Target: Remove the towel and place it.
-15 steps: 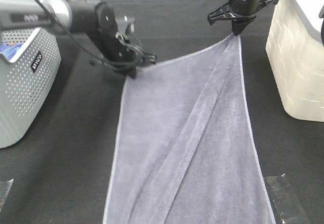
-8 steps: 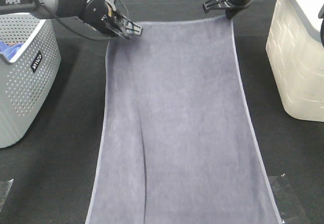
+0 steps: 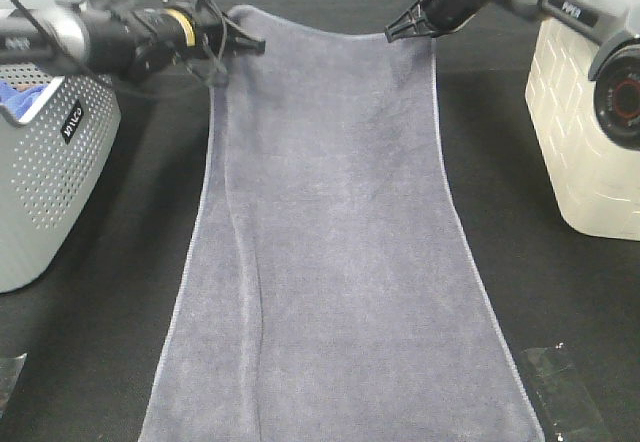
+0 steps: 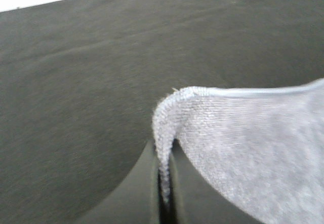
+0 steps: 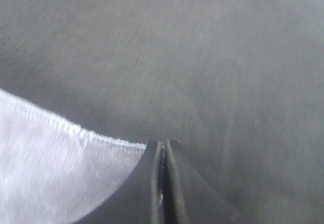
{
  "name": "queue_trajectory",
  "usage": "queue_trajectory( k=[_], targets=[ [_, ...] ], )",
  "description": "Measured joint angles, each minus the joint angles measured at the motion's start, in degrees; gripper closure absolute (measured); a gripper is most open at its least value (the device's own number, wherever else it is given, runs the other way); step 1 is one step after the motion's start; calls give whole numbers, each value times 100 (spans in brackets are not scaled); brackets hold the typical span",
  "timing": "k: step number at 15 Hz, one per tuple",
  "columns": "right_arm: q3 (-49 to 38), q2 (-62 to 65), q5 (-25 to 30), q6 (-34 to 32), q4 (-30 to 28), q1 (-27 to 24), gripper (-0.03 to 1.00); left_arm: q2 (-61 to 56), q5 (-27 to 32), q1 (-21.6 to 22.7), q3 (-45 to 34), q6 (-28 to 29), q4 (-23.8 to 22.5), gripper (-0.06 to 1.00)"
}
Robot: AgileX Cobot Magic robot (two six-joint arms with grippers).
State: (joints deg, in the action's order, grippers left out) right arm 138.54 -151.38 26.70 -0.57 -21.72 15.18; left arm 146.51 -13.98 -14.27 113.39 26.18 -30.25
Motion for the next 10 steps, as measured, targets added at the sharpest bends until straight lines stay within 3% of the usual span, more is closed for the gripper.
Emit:
queue_trajectory(
  k=[2, 4, 7, 10],
  targets=[
    [0, -160, -315, -367, -424, -23, 97, 401, -183, 0, 269, -401, 6, 94],
    [0, -309, -659, -745, -693, -120, 97, 693, 6, 17, 613, -487, 189, 94],
    [0, -487, -963, -940, -733, -286, 97, 825, 63, 40, 808, -487, 647, 94],
    [0, -573, -1066, -1014, -739, -327, 97, 991, 69, 29, 842, -481, 756, 94]
  ],
)
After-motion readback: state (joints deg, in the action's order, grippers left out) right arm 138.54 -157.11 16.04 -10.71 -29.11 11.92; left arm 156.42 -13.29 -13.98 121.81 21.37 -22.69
